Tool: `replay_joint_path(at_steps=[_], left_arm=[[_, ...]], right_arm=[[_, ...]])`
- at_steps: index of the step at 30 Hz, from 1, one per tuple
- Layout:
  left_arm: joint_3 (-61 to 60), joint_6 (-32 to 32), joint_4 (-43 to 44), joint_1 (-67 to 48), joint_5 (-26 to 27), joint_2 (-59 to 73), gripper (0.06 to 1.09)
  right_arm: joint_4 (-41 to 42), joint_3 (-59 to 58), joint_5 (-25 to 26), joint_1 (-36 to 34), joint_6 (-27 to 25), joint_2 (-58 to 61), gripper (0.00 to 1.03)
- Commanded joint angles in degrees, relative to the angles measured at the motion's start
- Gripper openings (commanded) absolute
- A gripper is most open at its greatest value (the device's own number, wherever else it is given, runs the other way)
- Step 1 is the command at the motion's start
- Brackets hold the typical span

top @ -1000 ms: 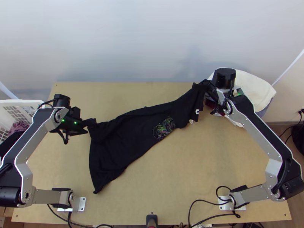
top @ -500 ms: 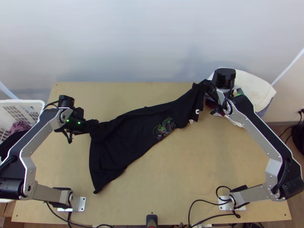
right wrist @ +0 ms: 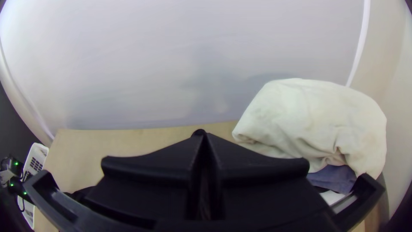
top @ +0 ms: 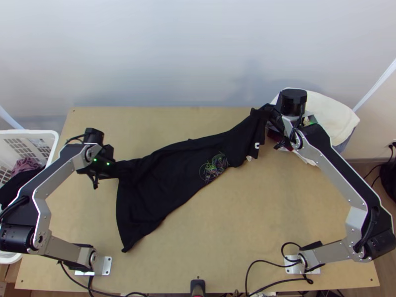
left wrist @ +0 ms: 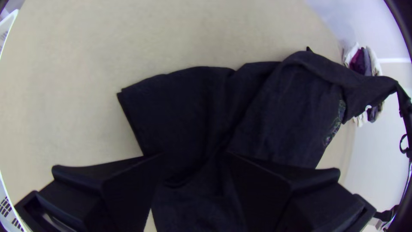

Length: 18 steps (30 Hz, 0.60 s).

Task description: Fold the t-shirt

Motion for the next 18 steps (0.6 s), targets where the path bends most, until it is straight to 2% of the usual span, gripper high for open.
replay_joint_path(at_steps=[1, 15, 16, 18], left_arm=[[-1.8, -0.4, 0.8, -2.4, -0.1, 1.0, 0.80], [-2.0, -3.4, 3.0, -6.4, -0.4, 2.6, 0.80], [-2.0, -3.4, 3.1, -6.4, -0.4, 2.5, 0.76], [-2.6, -3.5, 4.2, -6.4, -0.3, 2.0, 0.59]], right_arm=[[1.2, -1.0, 0.6, 0.5, -0.4, -0.2, 0.03], [1.2, -1.4, 0.6, 0.3, -0.4, -0.4, 0.03], [1.2, -1.5, 0.6, 0.3, -0.4, -0.4, 0.03], [1.2, -1.5, 0.6, 0.3, -0.4, -0.5, 0.03]])
